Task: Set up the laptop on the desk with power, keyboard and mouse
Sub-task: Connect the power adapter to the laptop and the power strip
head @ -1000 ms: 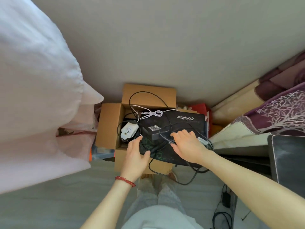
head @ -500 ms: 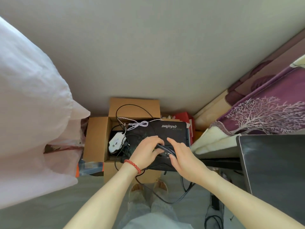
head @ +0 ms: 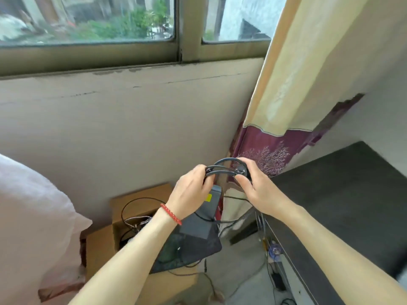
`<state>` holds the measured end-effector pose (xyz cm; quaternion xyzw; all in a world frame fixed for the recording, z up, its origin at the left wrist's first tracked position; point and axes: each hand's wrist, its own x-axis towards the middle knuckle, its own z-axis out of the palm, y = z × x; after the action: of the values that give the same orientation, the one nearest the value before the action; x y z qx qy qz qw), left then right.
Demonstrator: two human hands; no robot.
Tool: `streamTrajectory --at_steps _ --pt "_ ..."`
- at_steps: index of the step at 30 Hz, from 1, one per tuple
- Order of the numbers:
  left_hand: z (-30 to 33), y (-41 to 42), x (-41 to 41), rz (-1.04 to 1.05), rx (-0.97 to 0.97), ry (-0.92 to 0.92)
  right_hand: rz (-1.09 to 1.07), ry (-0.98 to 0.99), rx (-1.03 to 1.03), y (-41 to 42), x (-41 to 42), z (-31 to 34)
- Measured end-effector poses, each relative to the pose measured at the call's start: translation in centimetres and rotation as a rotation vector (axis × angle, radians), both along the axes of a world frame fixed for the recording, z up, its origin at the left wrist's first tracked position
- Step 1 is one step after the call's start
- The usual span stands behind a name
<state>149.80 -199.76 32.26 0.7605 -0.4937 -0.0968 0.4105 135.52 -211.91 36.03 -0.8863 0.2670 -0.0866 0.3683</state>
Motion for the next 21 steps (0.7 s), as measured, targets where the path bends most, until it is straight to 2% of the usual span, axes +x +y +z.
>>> streamTrajectory --at_steps 3,7,12,16,21 --pt "4.8 -2.5 -2.1 -0.102 -0.072 -0.009 -0.079 -0.052 -0.114 -1.1 -3.3 4.7" --pt "11.0 -5.3 -7.3 -0.305 -0.182 -0.079 -0.271 -0.177 -0.112 -1.2 -10.3 10.2" --pt "17.3 -7.2 -17.0 -0.516 -0.297 -0.12 -0.473 -0.299 -0.208 0.2 -21.4 14.8" --pt "20.8 -7.2 -25.9 -0.582 -0.335 -0.032 -0.61 -0.418 -0.319 2.4 -29.8 17.9" --pt "23.0 -6.4 -38.4 -0.692 -0.345 0.112 -0.728 -0.482 -0.275 6.1 -42.0 19.8"
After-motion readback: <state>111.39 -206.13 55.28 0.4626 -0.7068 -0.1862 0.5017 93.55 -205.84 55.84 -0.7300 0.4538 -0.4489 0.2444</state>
